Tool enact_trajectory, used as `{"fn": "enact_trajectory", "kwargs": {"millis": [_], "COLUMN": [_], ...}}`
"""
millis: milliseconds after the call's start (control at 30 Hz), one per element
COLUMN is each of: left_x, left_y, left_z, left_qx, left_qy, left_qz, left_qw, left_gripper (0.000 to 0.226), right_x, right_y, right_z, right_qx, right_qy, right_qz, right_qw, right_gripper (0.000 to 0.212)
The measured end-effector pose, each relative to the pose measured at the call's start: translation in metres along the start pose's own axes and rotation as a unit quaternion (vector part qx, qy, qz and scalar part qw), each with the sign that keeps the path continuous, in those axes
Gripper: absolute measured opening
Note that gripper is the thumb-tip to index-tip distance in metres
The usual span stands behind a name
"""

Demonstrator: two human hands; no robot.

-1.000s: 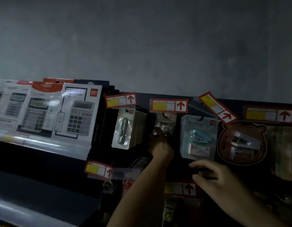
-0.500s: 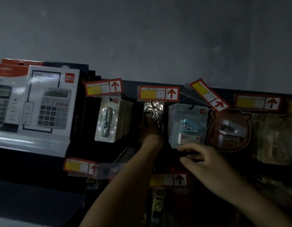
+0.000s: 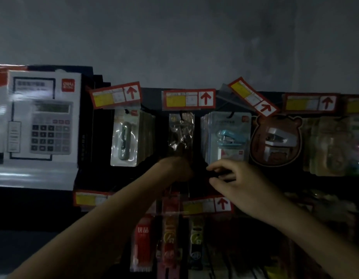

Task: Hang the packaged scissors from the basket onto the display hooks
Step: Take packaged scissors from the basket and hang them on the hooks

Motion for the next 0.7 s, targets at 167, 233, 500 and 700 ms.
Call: {"fn": "enact_trajectory", "kwargs": {"millis": [167,233,500,700], "left_x": [-0.011,-0.009,-0.005,0.003], "left_y": [-0.005,-0.002,-0.005,-0.018], "left_z": [0.007,0.003,0.000,0.029], "left_qx": [0.030,0.044,0.009,-0.132], "left_qy": [0.058,0.051,0.095,0.125], "left_qz": [0.009,0.008,-0.029,-0.037], "left_qw": [0.998,0.998,0.995,0.983], "left_gripper": [0.045,0.042,0.044,0.060], "right_x": [0.002,0.001,-0.003,0.001], "right_y": [0.003,0.004,0.006,0.010], "right_z": [0.002,0.001,0.004,0.014], "right_qx": [-0.008,-0.009,-0.016,-0.032], "right_qy": [0.004,0.007,0.016,-0.006], "right_qz": [0.009,0.010,-0.004,-0.022], "right_qw": [1.000,1.000,1.000,0.999], "right_gripper": [0.030,0.031,0.030,0.032]}}
Point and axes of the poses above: each hand's wrist, its own z-axis away from the middle knuckle, its own y-axis out of the palm, x = y × z, the point moved 8 cm from there along -z, towards the middle knuckle, and after that the axes turned 12 degrees about y, right-handed, at the moved point
